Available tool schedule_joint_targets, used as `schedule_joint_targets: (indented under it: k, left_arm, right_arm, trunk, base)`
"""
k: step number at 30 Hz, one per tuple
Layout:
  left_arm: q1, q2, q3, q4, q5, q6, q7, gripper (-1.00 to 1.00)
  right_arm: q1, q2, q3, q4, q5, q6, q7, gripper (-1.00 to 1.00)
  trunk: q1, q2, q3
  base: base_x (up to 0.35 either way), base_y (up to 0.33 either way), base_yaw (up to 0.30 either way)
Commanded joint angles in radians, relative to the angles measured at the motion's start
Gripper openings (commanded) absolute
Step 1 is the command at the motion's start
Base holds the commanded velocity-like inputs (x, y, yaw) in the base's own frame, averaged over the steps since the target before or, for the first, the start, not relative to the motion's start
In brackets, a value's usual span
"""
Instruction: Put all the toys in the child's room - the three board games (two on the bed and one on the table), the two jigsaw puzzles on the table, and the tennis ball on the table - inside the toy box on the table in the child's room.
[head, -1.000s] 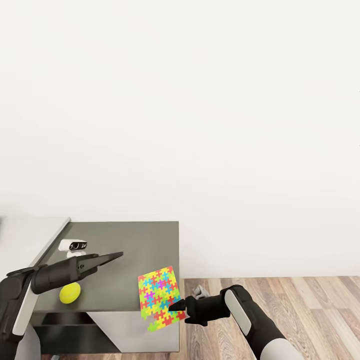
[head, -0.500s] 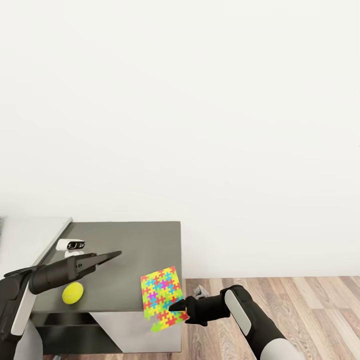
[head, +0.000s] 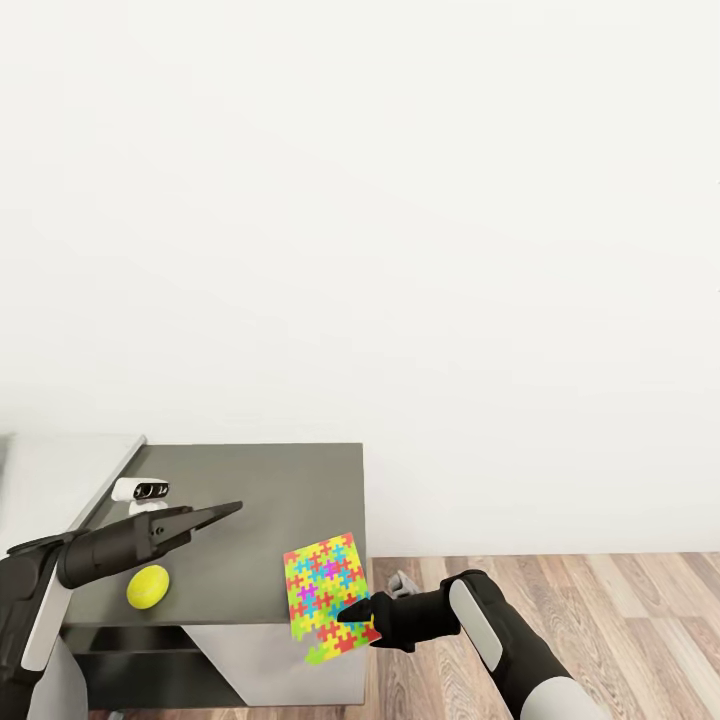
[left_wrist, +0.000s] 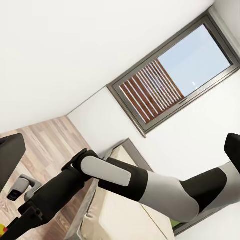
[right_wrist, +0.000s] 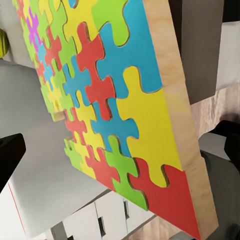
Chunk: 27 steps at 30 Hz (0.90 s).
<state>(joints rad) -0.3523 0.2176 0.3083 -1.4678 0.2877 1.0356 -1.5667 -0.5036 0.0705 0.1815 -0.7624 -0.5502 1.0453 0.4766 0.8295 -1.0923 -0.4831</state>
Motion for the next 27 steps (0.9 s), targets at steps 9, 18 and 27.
schedule_joint_targets:
  k: [9,18,27]
  left_arm:
    - [0.002,0.002,0.0,0.003,0.022,0.011,-0.004,1.0]
    - [0.005,0.003,0.022,0.003,0.076,0.011,-0.004,1.0]
    - [0.006,0.003,0.024,0.003,0.079,0.012,-0.004,1.0]
  right_arm:
    - [-0.001,-0.001,-0.001,0.0,0.01,0.002,0.01,-1.0]
    - [-0.001,-0.004,-0.001,-0.001,0.01,0.002,0.011,-1.0]
    - [0.0,-0.011,-0.001,-0.004,0.01,0.002,0.011,-1.0]
  trunk:
    - [0.0,-0.001,-0.001]
    - [-0.031,0.055,0.024]
    - [-0.065,0.118,0.052]
  base:
    - [0.0,0.0,0.0]
    - [0.0,0.0,0.0]
    - [0.0,0.0,0.0]
